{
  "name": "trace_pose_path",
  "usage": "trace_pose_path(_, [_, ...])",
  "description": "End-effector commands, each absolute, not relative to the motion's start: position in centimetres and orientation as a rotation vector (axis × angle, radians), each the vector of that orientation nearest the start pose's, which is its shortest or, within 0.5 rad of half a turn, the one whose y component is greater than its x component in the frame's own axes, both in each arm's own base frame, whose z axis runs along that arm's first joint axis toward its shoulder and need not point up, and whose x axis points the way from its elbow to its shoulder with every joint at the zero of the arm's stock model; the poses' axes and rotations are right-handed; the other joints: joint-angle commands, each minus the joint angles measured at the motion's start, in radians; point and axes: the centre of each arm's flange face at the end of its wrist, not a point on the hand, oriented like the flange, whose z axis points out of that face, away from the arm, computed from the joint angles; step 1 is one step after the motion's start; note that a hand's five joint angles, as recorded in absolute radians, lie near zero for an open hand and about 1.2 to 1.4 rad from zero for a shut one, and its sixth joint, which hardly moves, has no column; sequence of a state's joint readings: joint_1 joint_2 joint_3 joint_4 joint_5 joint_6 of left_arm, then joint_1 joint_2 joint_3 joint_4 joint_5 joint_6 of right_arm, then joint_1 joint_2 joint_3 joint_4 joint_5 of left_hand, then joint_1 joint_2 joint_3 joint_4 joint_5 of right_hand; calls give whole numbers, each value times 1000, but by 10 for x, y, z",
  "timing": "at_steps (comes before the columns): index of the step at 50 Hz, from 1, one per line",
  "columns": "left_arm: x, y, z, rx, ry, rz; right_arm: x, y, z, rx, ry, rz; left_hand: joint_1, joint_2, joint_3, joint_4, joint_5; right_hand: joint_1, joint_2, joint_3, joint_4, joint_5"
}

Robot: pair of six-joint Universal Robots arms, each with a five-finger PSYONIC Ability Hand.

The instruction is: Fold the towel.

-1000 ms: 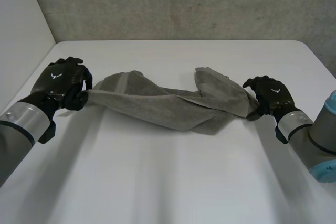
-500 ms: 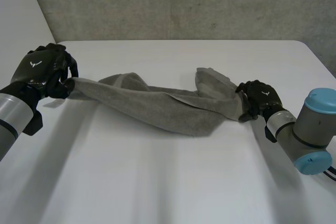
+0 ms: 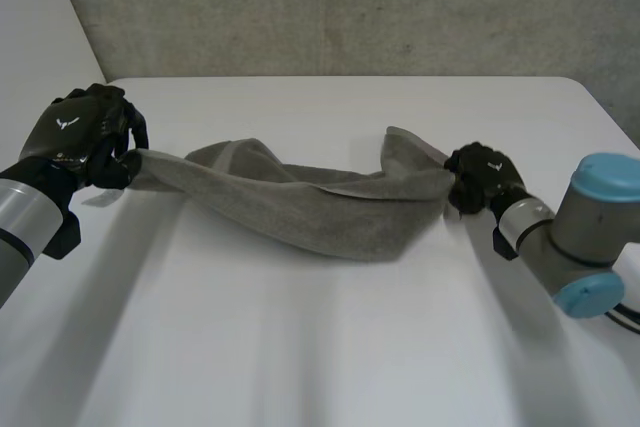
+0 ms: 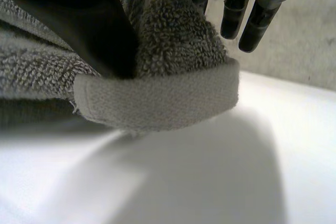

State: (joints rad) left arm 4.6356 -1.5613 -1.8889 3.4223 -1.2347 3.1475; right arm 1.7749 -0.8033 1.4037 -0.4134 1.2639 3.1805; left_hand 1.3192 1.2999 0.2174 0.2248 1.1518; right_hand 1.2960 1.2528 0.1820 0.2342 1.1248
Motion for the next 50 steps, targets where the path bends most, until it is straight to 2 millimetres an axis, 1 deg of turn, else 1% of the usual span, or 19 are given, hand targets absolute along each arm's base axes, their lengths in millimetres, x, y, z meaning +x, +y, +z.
trace_pose_path(1, [-182, -272, 244, 504, 2425, -2372, 234, -371, 175, -530, 1983, -1750, 77, 96, -43, -50, 70, 100, 143, -7, -60, 97])
trace_pose_path(3, [-183, -271, 243, 509, 2430, -2370, 214, -376, 208, -544, 1946, -1768, 77, 96, -43, -50, 70, 100, 143, -7, -60, 97])
trace_pose_path(4, [-183, -271, 243, 509, 2430, -2370, 214, -376, 208, -544, 1946, -1768, 77, 96, -43, -50, 70, 100, 143, -7, -60, 97])
trace_pose_path(6, [-186, -268, 240, 524, 2448, -2362, 199, -377, 222, -565, 1957, -1699, 77, 96, -43, -50, 70, 100, 143, -7, -60, 97])
trace_pose_path(12, [-191, -262, 231, 563, 2501, -2332, 191, -371, 218, -713, 2040, -1602, 77, 96, -43, -50, 70, 100, 143, -7, -60, 97])
trace_pose_path(13, [-194, -260, 229, 583, 2514, -2329, 186, -371, 209, -773, 2094, -1578, 77, 96, -43, -50, 70, 100, 143, -7, -60, 97])
trace_pose_path(14, [-197, -258, 226, 603, 2531, -2323, 179, -372, 203, -850, 2146, -1568, 77, 96, -43, -50, 70, -160, -117, -7, -60, -164])
trace_pose_path(15, [-197, -258, 226, 603, 2531, -2323, 179, -372, 203, -851, 2147, -1568, 77, 96, -43, -50, 70, -163, -120, -7, -60, -166])
trace_pose_path(17, [-200, -257, 222, 619, 2551, -2306, 176, -376, 194, -948, 2226, -1540, 77, 96, -43, -50, 70, -715, -672, -7, -60, -719])
trace_pose_path(18, [-205, -256, 217, 644, 2581, -2285, 176, -380, 188, -977, 2258, -1526, 77, 96, -43, -50, 70, -851, -808, -7, -60, -855])
trace_pose_path(19, [-209, -255, 213, 663, 2598, -2275, 176, -380, 188, -977, 2258, -1525, 77, 96, -43, -50, 70, -853, -810, -7, -60, -856])
trace_pose_path(21, [-210, -253, 211, 672, 2608, -2268, 174, -389, 182, -997, 2282, -1534, 77, 96, -43, -50, 70, -1107, -1064, -7, -60, -1110])
trace_pose_path(25, [-211, -254, 211, 677, 2605, -2273, 177, -394, 180, -999, 2274, -1545, 77, 96, -43, -50, 70, -1121, -1078, -7, -60, -1125])
trace_pose_path(31, [-211, -254, 212, 675, 2599, -2278, 179, -389, 174, -975, 2277, -1542, 77, 96, -43, -50, 70, -1121, -1078, -7, -60, -1125])
trace_pose_path(36, [-211, -255, 212, 672, 2600, -2276, 178, -363, 183, -926, 2264, -1565, 77, 96, -43, -50, 70, -1121, -1078, -7, -60, -1125])
trace_pose_path(37, [-211, -255, 212, 672, 2600, -2276, 178, -362, 183, -926, 2264, -1565, 77, 96, -43, -50, 70, -1121, -1078, -7, -60, -1125])
trace_pose_path(39, [-211, -254, 211, 674, 2603, -2274, 178, -343, 175, -858, 2267, -1547, 77, 96, -43, -50, 70, -1121, -1078, -7, -60, -1125])
trace_pose_path(44, [-212, -252, 211, 679, 2605, -2273, 177, -324, 168, -738, 2245, -1572, 77, 96, -43, -50, 70, -1121, -1078, -7, -60, -1125])
trace_pose_path(50, [-211, -252, 211, 677, 2603, -2275, 178, -304, 159, -718, 2222, -1605, 77, 96, -43, -50, 70, -1121, -1078, -7, -60, -1125])
